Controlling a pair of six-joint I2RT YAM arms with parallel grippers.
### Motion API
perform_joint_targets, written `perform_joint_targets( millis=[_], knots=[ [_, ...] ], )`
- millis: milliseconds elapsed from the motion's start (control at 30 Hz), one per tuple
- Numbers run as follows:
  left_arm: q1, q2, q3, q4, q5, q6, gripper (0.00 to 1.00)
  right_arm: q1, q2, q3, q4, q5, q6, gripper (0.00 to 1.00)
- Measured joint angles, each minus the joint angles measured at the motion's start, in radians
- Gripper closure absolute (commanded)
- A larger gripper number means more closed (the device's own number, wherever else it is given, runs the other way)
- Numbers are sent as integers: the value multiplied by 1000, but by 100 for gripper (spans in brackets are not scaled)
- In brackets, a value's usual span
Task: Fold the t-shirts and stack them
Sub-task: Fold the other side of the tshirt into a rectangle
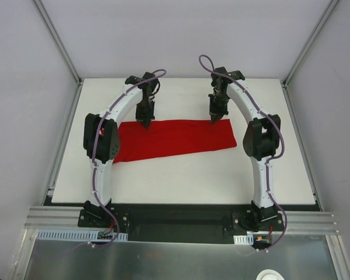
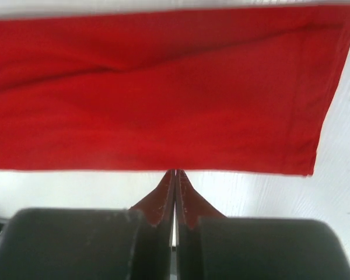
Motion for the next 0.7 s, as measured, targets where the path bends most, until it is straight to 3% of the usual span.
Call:
perform_joint_targets(
  millis=[267, 700],
  knots=[
    [0, 39, -1, 4, 50, 15, 100, 18, 175, 75, -19, 88, -34, 99],
    [0, 68, -1, 12, 142, 15, 100, 28, 189, 76, -48, 146, -70, 99]
  ],
)
